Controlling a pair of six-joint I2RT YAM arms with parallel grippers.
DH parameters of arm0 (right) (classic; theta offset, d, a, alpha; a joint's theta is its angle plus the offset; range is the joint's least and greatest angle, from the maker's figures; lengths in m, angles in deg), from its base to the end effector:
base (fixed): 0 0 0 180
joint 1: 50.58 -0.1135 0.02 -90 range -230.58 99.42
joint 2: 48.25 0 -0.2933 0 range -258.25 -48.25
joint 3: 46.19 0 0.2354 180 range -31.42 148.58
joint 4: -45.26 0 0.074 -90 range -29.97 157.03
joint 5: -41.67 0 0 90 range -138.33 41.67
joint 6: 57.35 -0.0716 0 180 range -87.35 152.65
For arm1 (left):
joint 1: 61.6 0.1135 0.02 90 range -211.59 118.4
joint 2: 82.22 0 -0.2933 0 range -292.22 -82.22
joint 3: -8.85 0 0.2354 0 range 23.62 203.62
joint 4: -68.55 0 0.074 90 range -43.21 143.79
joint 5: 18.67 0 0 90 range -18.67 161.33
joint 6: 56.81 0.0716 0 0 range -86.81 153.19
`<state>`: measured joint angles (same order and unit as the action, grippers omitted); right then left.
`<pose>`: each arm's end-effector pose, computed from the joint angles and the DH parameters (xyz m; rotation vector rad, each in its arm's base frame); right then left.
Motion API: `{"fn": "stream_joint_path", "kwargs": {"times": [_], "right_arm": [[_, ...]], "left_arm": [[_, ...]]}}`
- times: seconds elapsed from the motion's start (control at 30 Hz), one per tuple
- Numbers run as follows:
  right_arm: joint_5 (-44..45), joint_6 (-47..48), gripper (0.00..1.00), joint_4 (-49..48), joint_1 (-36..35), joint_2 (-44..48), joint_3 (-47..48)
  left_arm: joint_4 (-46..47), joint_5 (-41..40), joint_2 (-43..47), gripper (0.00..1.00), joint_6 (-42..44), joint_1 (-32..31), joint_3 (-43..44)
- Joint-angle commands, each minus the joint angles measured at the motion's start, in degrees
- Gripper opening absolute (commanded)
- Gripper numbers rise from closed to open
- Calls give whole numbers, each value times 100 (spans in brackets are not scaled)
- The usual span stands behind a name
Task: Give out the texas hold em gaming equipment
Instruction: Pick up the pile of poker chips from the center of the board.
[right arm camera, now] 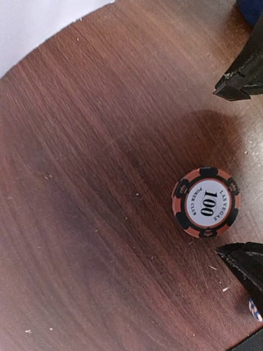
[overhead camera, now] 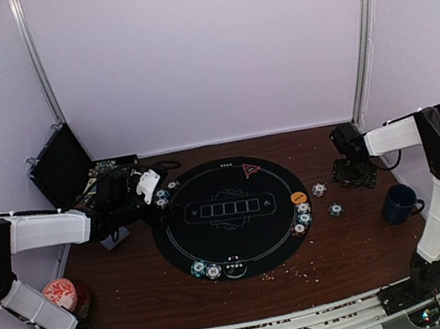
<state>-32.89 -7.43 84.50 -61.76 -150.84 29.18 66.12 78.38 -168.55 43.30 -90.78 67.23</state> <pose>0.3474 0.0492 0.1610 0.7355 2.5535 -0.0852 0.2876 -0.1707 0.2225 0.7804 1.9644 -0.3288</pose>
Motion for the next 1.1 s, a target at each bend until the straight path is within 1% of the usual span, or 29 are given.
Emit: {"fn": "stream_joint_path", "kwargs": {"times": [0.0,0.17,0.27,0.67,0.83,0.9,1.07], "right_arm": [[-104,87,90,-143,37,-215,242],[-118,138,89,-111,46,-366,324],[-101,161,85,-94,54,-430,370],[-90,237,66,-82,50,-616,447],[-90,224,57,-98,47,-615,418],[-97,219,52,-109,47,-599,400],[-82,215,46,-118,46,-554,374]], "left_arm": [[181,34,-42,98,-27,44,152],[181,38,-42,98,-27,37,151],[181,33,-46,98,-29,37,156],[181,40,-62,98,-29,38,154],[181,40,-62,98,-27,40,156],[181,43,-68,98,-29,39,156],[181,34,-76,98,-27,38,165]]}}
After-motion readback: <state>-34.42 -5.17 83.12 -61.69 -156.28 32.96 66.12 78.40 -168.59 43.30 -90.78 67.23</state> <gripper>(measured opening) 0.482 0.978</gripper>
